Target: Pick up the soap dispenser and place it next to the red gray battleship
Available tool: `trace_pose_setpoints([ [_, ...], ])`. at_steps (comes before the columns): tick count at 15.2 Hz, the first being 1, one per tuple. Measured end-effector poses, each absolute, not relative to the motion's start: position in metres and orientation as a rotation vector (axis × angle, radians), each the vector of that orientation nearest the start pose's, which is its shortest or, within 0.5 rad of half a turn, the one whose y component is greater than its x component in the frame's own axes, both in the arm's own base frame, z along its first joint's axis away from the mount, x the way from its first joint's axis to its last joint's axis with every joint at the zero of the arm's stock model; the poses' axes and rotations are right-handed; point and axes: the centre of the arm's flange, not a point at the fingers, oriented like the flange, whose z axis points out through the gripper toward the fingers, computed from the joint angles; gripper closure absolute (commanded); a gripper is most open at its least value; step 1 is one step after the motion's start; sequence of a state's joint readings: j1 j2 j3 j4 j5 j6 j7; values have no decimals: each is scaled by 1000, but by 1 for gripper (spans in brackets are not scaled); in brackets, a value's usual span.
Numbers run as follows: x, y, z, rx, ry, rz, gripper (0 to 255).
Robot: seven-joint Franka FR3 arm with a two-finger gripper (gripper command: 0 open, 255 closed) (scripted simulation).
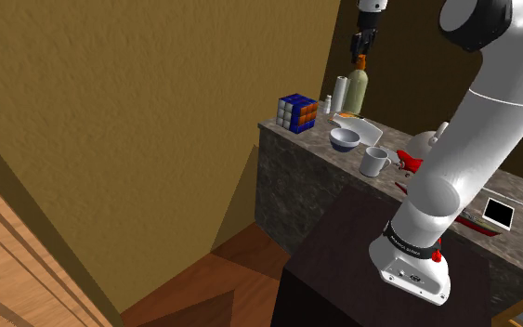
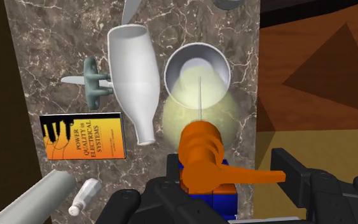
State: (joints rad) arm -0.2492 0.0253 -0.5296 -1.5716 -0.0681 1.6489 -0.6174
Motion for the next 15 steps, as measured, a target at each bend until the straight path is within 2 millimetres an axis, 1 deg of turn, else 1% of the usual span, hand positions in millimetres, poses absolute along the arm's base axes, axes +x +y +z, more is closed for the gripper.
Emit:
trace_pose_setpoints([
  [4,352,-398,627,-3229,255,15,255],
  [6,329,-393,628,-3229,254,15,255],
  [9,285,-389,637,-3229,253,14,255],
  [15,209,-377,650,-3229,254,14,255],
])
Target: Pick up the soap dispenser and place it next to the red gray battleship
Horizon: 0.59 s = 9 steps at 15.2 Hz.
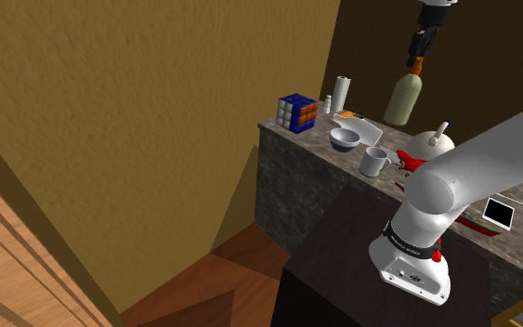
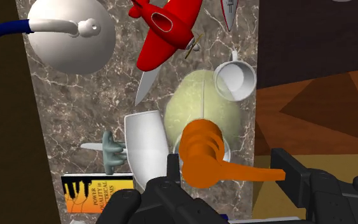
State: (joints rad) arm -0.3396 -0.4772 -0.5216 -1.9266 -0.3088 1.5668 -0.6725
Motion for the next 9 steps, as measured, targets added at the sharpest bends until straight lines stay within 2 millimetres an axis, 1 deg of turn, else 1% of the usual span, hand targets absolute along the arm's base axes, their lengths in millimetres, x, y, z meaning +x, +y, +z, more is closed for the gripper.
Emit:
trace_pose_setpoints([
  [3,171,-373,658,-3229,254,14,255],
  [7,120,-364,663,-3230,254,14,255],
  [8,108,-362,670,-3230,254,14,255],
  [9,96,-363,670,-3230,254,14,255],
])
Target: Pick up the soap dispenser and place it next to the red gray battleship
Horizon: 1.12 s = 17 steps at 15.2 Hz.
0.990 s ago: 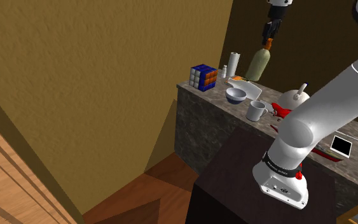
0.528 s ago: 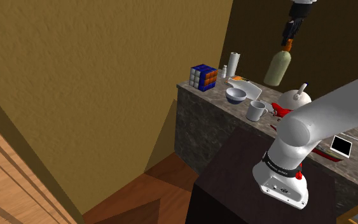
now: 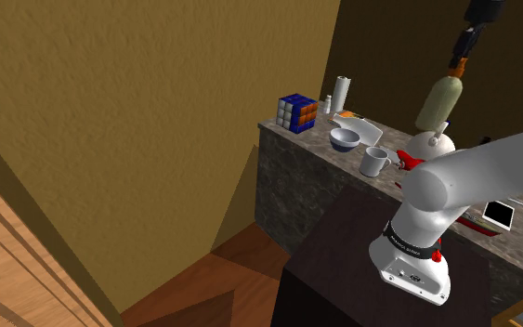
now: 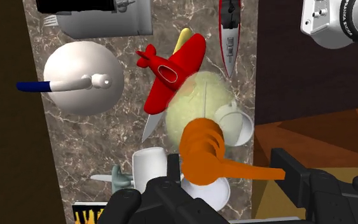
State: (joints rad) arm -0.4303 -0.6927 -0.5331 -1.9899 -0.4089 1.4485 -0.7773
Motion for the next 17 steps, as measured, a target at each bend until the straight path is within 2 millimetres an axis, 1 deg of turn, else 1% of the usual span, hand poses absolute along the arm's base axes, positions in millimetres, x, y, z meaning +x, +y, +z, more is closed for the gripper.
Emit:
trace_pose_setpoints([
  [1,82,-360,670,-3230,253,15,255],
  [3,58,-358,677,-3230,254,14,255],
  [5,29,-352,681,-3230,254,14,255],
  [7,4,-351,684,-3229,254,14,255],
  [9,-20,-345,689,-3229,254,14,255],
  [11,-46,-341,691,-3230,254,14,255],
  [12,-59,-342,696,-3230,255,15,255],
  [15,-98,-338,701,-3229,254,15,255],
  [17,-123,-329,708,-3230,254,14,255],
])
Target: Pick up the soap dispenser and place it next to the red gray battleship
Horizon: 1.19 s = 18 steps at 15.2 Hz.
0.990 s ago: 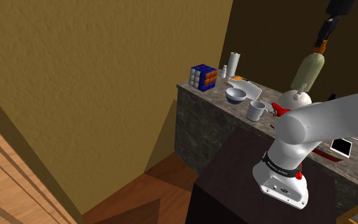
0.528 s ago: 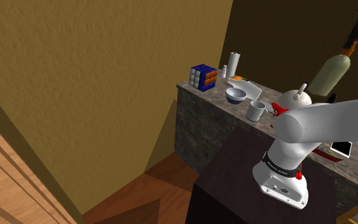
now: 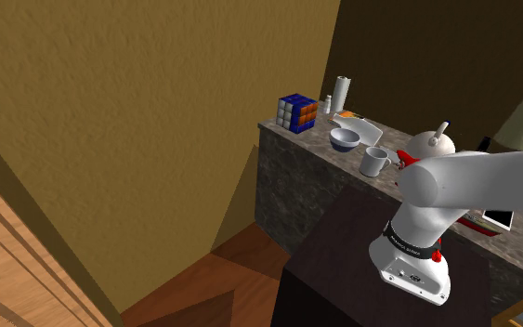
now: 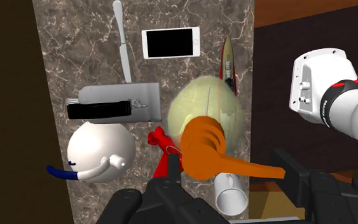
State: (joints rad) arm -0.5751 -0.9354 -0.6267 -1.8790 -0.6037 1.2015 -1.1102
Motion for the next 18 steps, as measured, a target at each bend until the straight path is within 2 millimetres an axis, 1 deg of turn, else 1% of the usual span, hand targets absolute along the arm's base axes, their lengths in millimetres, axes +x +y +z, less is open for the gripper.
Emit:
trace_pose_setpoints([
  [3,-165,-325,713,-3230,254,14,255],
  [7,-216,-320,724,-3229,255,15,255],
  [14,-307,-308,737,-3229,255,14,255],
  [16,-317,-305,733,-3229,254,14,255],
  [18,-320,-305,723,-3229,254,15,255],
])
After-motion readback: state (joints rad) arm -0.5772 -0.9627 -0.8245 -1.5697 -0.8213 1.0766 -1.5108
